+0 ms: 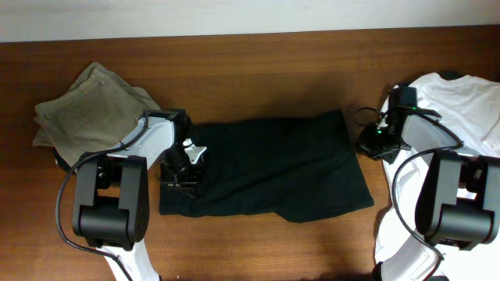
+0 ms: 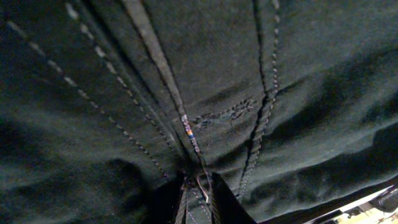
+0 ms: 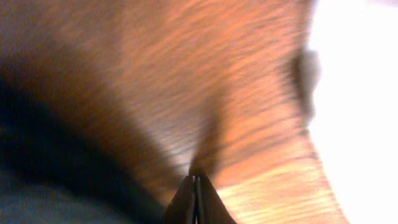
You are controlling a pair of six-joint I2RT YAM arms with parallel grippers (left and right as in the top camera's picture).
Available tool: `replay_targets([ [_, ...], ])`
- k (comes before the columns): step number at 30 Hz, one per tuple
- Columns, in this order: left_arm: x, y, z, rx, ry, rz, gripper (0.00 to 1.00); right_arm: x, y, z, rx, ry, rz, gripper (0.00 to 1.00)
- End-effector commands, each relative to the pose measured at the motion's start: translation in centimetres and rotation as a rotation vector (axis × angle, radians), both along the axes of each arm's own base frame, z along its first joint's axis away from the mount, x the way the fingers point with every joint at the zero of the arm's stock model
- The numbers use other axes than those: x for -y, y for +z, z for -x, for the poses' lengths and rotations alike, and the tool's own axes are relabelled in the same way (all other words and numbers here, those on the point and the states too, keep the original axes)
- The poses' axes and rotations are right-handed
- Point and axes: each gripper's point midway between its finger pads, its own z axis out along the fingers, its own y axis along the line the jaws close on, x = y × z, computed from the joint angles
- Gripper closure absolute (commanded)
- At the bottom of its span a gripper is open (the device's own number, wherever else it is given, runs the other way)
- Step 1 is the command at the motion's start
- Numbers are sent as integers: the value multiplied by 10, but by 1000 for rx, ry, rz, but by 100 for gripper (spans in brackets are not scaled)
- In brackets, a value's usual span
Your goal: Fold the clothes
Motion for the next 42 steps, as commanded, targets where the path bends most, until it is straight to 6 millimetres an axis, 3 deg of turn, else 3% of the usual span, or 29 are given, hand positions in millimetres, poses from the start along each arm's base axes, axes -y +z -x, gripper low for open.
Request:
replay_targets([
  [1, -23, -2, 7, -39, -11, -121, 85, -5, 19, 3, 34, 92, 9, 96],
  [3, -17, 31, -13, 3, 12, -101, 85, -26, 66, -2, 161, 163, -72, 96],
  [5, -8, 65, -38, 111, 26, -55, 81, -52, 100, 13, 204, 251, -117, 96],
  [6, -6, 84, -52, 183, 29, -42, 77, -67, 108, 27, 186, 306, -122, 96],
  [9, -8, 116, -74, 308, 49, -26, 64, -107, 101, 49, 102, 430, -147, 96],
  [12, -40, 116, -77, 306, 136, -50, 50, -134, 72, 58, 3, 513, -136, 90],
  [13, -53, 115, -77, 297, 176, -56, 46, -132, 57, 60, -54, 498, -105, 90],
  [16, -84, 108, -75, 279, 279, -56, 15, -96, -1, 53, -194, 358, -4, 96],
  [18, -95, 102, -68, 250, 318, -56, 14, -69, -27, 60, -276, 265, -24, 96],
  [22, -88, 74, -59, 222, 332, -15, 14, -28, -32, 64, -306, 145, -18, 96],
  [25, -63, 45, -57, 236, 360, 127, 14, -26, -31, 69, -317, 169, -27, 96],
  [28, -42, 8, -42, 233, 403, 210, 20, -32, -31, 68, -318, 191, -22, 96],
  [31, -36, -15, -30, 233, 413, 216, 31, -33, -31, 68, -314, 192, -22, 96],
  [35, -12, -48, -20, 195, 332, 220, 39, -33, -31, 67, -314, 192, -22, 96],
  [37, -3, -62, -15, 165, 302, 219, 64, -33, -31, 68, -317, 192, -23, 96],
  [38, -2, -61, -16, 171, 298, 221, 85, -33, -31, 69, -319, 192, -24, 96],
  [39, -2, -60, -18, 172, 298, 222, 99, -33, -31, 69, -322, 192, -24, 96],
  [42, -8, -40, -17, 110, 310, 192, 99, -33, -26, 72, -327, 191, -26, 96],
])
